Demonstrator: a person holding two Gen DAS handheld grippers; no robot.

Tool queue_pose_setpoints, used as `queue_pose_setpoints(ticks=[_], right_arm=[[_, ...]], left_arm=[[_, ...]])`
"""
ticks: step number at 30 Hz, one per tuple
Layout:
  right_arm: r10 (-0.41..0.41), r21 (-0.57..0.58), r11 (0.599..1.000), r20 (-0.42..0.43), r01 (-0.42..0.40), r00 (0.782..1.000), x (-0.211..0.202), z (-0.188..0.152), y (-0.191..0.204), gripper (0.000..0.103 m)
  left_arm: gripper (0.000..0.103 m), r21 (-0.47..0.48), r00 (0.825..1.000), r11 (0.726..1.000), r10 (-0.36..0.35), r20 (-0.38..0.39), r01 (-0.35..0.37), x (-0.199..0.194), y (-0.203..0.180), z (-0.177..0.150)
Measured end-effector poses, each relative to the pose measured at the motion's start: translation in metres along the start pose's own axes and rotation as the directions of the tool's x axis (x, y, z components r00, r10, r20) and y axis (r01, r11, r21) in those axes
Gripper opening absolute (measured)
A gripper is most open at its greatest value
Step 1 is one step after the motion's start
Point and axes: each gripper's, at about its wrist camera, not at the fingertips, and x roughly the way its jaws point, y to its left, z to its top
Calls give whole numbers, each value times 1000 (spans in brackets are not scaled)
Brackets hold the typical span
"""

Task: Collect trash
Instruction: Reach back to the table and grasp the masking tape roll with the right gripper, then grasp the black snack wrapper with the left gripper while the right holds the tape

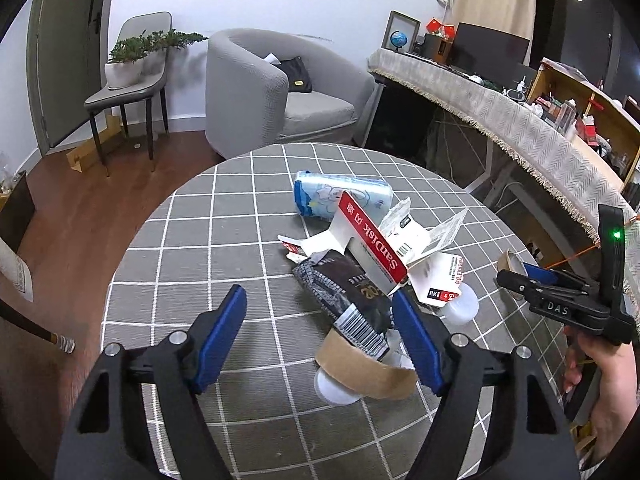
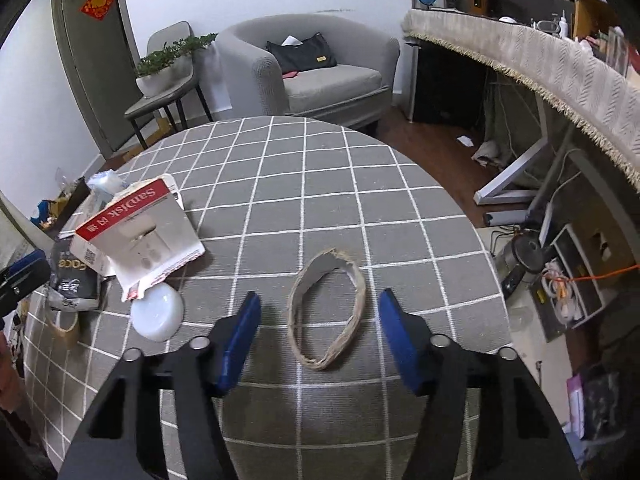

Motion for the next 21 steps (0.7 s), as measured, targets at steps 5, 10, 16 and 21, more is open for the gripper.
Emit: queue_pose_setpoints(ticks=[5,10,16,21], right_arm=[[9,-36,999,3,-9,1000,-1,0,8,36],[65,-46,997,36,-64,997,-8,3,21,35],[111,-54,993,118,-106,987,-28,12,31,35],[149,-57,988,120,-143,982,-29,15,40,35]], left_arm=[[74,-14,1000,1000,-13,0,13,1,0,0],[66,-30,999,999,-37,-13,37,6,-2,1],[61,-78,996,994,-82,-23,80,13,-1,5],[44,-101,994,990,-101,-50,96,21,-1,6]])
